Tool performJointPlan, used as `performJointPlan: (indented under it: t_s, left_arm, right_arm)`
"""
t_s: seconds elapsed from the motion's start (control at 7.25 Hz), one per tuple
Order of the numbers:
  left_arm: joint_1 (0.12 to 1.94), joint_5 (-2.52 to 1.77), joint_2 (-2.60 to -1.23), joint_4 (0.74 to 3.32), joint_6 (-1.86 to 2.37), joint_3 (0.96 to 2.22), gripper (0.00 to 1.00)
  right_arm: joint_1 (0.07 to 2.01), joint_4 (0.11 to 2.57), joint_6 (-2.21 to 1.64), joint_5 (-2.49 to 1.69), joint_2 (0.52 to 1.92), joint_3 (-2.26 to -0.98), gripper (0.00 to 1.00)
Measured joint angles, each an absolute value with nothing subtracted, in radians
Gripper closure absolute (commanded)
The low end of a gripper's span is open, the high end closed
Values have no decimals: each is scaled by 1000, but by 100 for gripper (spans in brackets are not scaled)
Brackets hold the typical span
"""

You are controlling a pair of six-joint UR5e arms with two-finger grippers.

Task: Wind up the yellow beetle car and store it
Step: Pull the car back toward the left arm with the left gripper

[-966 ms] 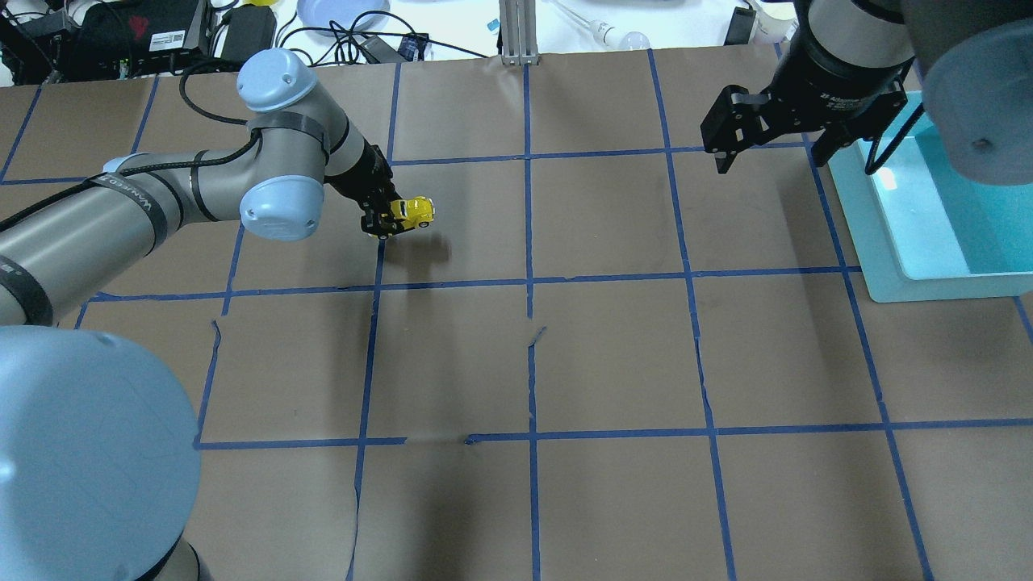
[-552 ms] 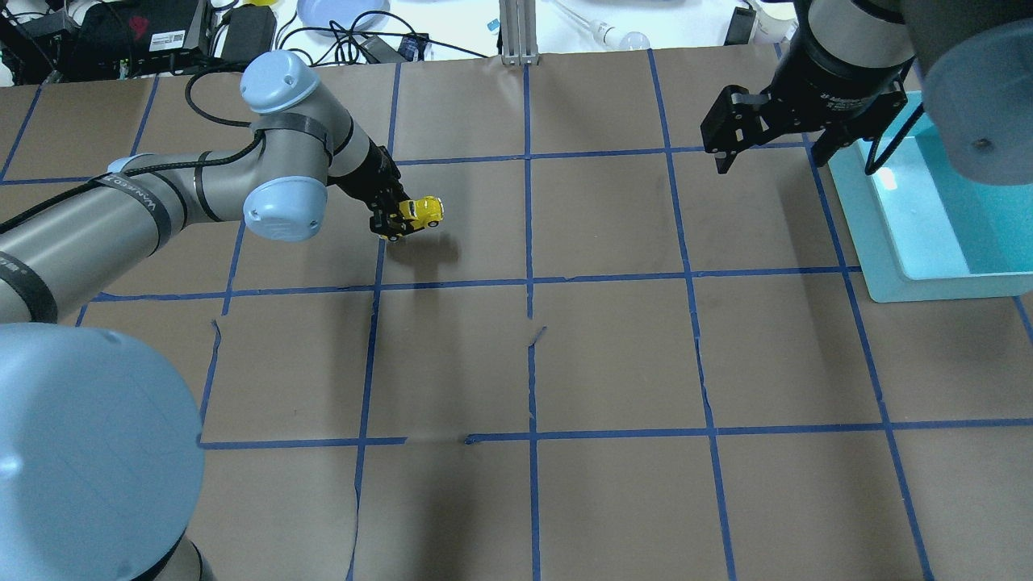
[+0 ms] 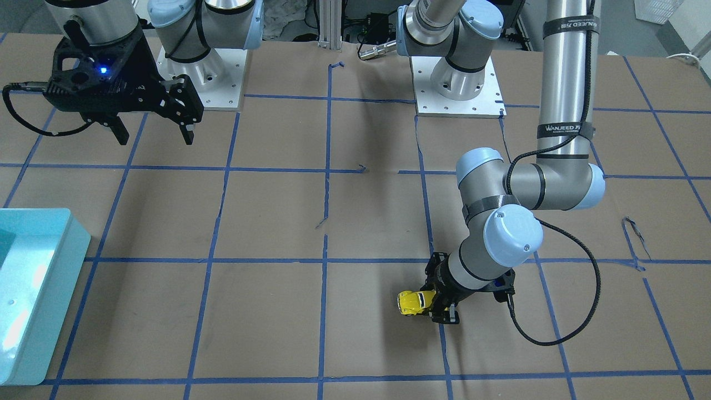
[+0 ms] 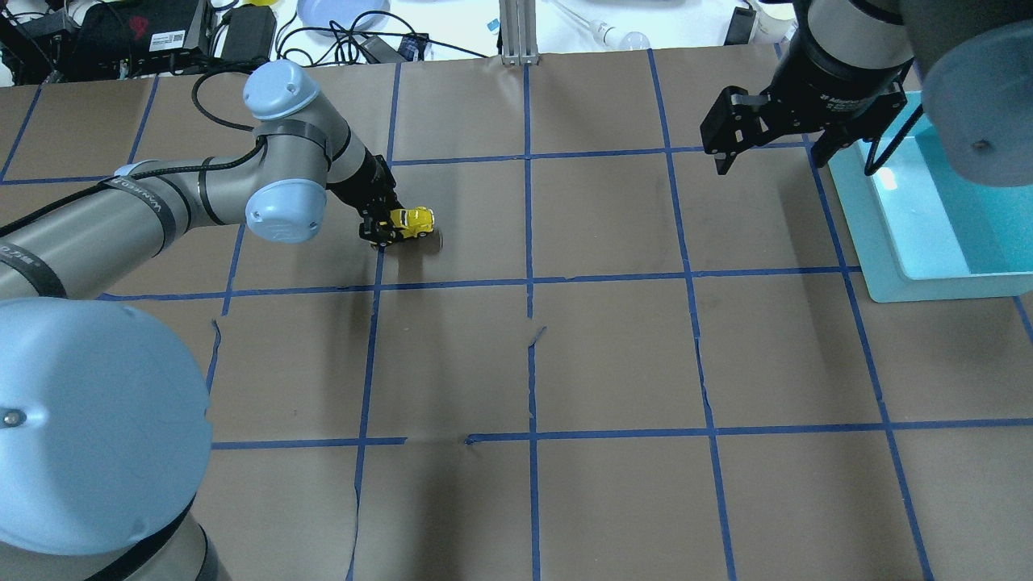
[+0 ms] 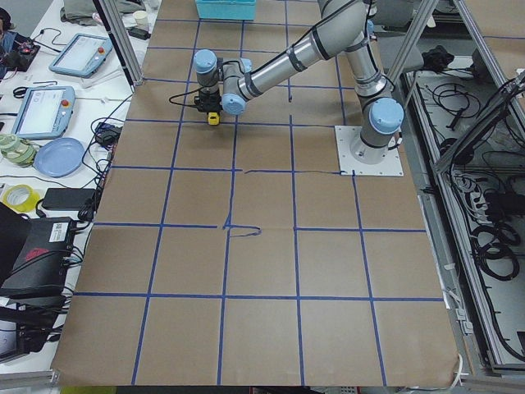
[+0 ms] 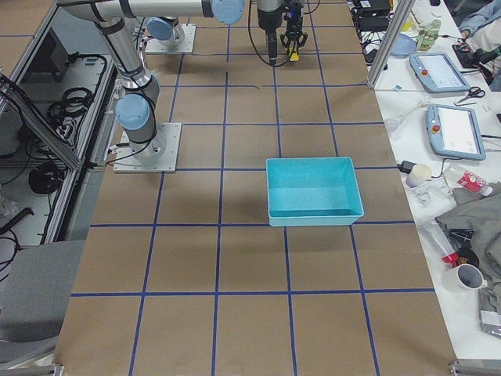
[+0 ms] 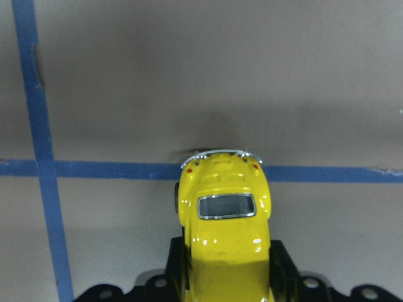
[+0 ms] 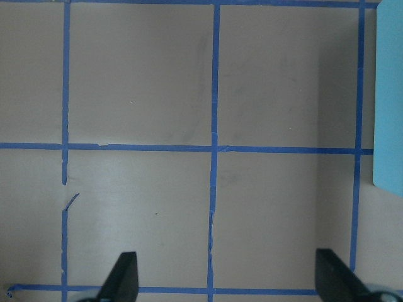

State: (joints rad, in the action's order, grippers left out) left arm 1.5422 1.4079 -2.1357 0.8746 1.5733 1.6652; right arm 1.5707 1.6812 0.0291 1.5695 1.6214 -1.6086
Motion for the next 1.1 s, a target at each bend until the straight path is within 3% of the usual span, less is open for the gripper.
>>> performJointPlan:
  t_s: [1.1]
  left_arm:
    - [1416, 1494, -2138, 873, 1349, 1671, 100]
  right_arm:
    - [1570, 1682, 28, 1569, 1618, -1608, 0]
